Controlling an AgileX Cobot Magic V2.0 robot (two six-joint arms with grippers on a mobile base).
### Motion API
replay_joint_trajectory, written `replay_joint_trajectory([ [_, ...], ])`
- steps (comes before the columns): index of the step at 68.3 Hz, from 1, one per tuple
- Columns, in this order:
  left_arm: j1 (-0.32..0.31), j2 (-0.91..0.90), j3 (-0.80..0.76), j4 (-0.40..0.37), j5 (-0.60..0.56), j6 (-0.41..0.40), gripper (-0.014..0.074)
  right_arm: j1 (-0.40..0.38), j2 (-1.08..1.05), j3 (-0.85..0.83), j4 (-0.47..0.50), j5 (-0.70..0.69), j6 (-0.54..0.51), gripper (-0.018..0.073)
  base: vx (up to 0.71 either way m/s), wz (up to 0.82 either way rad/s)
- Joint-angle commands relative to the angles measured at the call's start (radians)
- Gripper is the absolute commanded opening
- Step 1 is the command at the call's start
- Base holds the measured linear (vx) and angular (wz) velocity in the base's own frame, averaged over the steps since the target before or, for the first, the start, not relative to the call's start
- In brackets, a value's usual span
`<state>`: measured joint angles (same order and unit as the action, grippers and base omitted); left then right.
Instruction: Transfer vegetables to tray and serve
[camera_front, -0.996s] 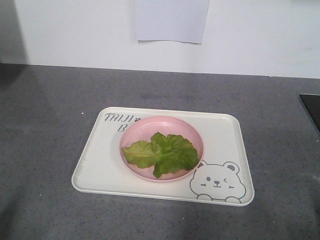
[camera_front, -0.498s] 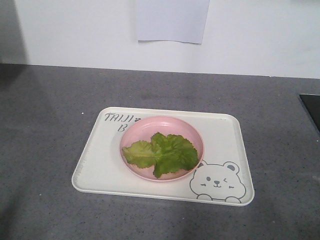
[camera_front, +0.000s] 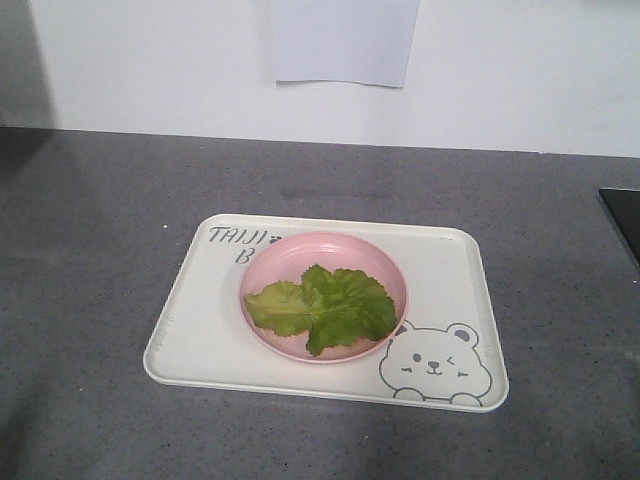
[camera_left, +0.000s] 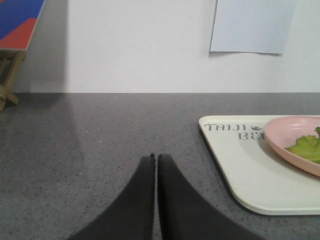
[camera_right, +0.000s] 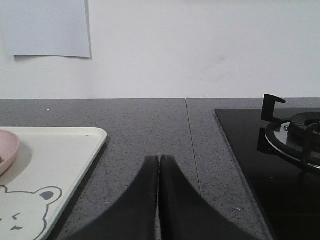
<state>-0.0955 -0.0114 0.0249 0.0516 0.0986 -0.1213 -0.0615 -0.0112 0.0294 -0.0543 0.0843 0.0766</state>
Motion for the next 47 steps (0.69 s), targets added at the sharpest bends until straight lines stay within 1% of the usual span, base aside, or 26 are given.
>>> replay_joint_trajectory([
  [1,-0.006,-0.015,0.024,-0.009,-0.073,-0.013,-0.0008,0.002,-0.005,0.008,-0.014,-0.090,-0.004,-0.0005,0.00,0.00],
  [47,-0.006,-0.015,0.024,-0.009,-0.073,-0.013,-0.0008,0.002,-0.004,0.008,-0.014,-0.084,-0.004,-0.0005,0.00,0.00],
])
